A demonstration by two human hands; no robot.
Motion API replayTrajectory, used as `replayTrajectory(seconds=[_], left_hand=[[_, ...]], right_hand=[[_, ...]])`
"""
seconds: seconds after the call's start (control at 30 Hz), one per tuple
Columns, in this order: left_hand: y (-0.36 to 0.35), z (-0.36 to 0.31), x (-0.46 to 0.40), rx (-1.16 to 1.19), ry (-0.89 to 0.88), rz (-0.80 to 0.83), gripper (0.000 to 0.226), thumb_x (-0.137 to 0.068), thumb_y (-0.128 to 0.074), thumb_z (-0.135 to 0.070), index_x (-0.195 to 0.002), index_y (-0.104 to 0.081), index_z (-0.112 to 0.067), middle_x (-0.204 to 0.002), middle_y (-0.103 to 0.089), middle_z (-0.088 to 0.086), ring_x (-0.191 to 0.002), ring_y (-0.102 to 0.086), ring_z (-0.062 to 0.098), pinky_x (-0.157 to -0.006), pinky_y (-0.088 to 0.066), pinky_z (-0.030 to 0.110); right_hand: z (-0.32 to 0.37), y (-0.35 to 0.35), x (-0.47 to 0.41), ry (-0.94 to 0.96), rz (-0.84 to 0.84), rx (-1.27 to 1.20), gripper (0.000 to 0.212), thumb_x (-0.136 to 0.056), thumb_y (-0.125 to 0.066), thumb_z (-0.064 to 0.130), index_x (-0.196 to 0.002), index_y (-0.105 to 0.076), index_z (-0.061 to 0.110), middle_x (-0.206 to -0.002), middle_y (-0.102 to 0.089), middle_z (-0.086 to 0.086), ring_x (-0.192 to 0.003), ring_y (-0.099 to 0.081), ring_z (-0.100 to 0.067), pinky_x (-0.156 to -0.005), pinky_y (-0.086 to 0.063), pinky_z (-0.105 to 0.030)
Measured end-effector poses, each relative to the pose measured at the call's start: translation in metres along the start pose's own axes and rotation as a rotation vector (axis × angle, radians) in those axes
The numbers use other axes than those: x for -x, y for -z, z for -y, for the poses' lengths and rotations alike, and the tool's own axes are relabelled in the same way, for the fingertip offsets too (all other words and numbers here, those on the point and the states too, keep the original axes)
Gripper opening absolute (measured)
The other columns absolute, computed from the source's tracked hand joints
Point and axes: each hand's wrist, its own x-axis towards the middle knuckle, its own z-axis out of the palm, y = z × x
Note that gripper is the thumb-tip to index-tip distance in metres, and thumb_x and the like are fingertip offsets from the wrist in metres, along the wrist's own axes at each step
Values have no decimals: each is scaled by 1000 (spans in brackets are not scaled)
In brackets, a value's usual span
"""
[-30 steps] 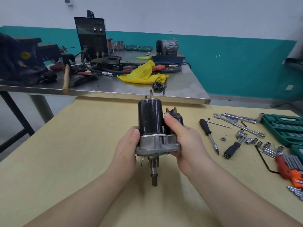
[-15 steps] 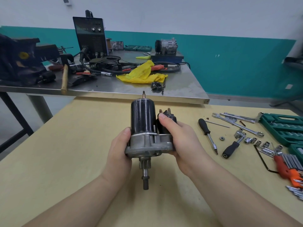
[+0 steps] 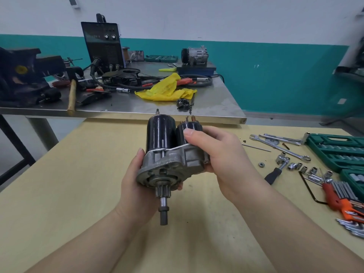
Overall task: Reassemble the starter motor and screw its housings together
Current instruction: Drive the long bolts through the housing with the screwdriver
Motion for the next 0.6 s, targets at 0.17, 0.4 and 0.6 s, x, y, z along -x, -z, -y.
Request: replayTrajectory(seconds=[0.17, 0.4, 0.6], left_hand=[[-4, 1, 3, -6, 74, -28, 67, -94, -45, -64, -119, -82, -14, -118, -77, 19, -91, -77, 32, -73, -64, 42], [-6, 0, 6, 66, 190, 45, 83, -91, -64, -67, -144, -63, -4, -136, -65, 31, -112, -65, 50, -93, -57, 56], [-12, 0, 7, 339, 294, 154, 73, -104, -48, -62, -130, -71, 2, -123, -72, 26, -114, -70, 41, -117, -38, 62]], right_hand=[[0, -2, 1, -7, -26, 30, 46, -81, -81, 49, -117, -76, 20, -92, -82, -3, -80, -81, -23, -67, -65, -41], [10, 0, 3, 68, 18, 138, 46, -80, -77, 60, -112, -78, 26, -80, -81, 1, -63, -74, -13, -53, -55, -26], [13, 2, 1, 75, 88, 136, 44, -84, -71, 62, -109, -78, 26, -79, -79, -1, -63, -73, -18, -59, -56, -32]])
